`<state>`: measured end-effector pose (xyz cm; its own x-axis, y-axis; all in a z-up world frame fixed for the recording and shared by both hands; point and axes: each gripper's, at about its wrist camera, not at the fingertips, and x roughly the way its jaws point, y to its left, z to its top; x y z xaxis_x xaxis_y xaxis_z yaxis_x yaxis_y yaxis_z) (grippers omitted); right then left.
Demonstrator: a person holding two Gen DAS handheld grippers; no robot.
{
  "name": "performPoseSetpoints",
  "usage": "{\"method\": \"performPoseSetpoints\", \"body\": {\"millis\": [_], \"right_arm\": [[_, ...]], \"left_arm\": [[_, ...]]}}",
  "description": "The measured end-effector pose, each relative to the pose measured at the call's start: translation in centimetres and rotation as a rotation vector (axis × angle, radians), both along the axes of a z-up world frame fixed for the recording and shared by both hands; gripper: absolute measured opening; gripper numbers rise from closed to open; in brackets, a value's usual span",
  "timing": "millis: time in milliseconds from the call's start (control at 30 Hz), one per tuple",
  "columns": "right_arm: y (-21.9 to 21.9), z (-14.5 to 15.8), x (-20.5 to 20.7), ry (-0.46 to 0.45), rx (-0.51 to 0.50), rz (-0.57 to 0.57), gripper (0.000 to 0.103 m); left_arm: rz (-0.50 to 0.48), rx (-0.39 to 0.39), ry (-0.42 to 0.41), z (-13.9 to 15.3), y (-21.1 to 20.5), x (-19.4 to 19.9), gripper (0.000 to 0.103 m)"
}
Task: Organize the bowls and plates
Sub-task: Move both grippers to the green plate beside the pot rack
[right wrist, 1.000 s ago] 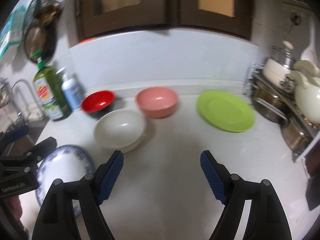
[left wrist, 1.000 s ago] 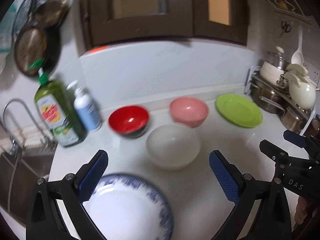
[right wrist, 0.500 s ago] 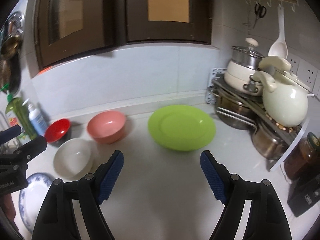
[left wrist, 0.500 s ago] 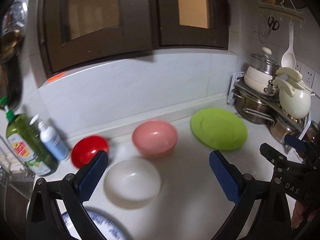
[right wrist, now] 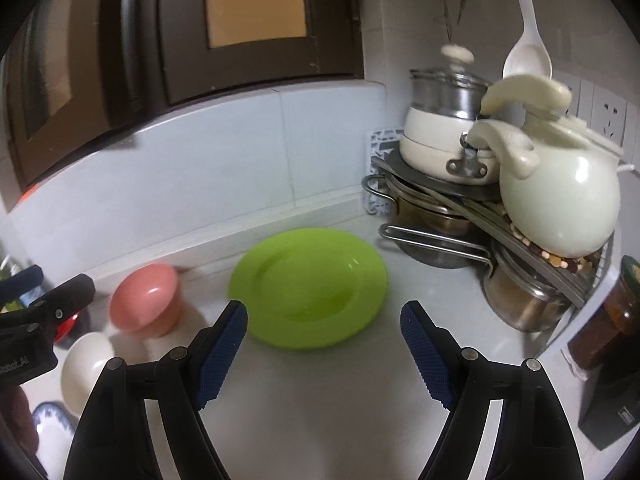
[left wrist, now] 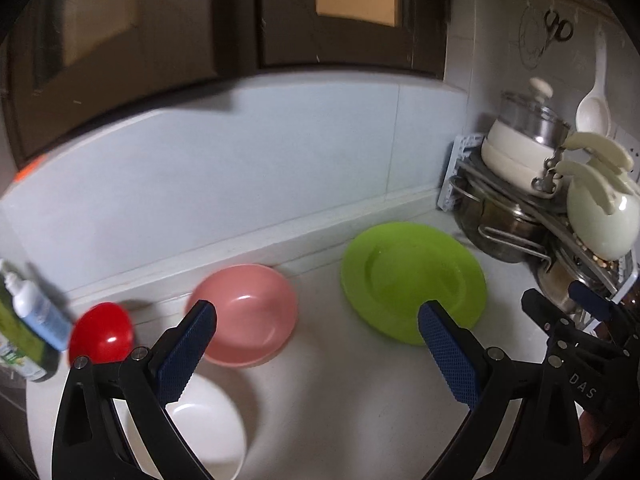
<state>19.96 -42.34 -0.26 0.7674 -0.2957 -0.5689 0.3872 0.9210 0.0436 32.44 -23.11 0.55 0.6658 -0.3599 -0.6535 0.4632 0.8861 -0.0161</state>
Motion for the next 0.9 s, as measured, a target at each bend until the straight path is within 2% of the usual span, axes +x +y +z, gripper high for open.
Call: {"method": "performPoseSetpoints", "body": {"millis": [167,433,567,900], "right_arm": [[-2.1,-1.3,1.9,0.01,-0.002,-0.037,0.08],[-6.1,-4.1,5.5,0.067,0.027,-0.095,0.08],[-8.1,-5.6,7.4,0.103,0.052,-0.126,0.08],[-11.2,-9.7,11.6,0.199,0.145,-0.169,0.079]], "left_arm": [[-0.001,0.0,0.045,-2.1,-3.1,2.5,0.1],[0.006,0.068,0.102,-5.4,-7.9,6.6,0.096],[0.022,0.105,0.117,-6.8,-9.3,8.6,0.095],[0.013,0.16,0.223,-11.0,-12.1,12.3,0.085]]}}
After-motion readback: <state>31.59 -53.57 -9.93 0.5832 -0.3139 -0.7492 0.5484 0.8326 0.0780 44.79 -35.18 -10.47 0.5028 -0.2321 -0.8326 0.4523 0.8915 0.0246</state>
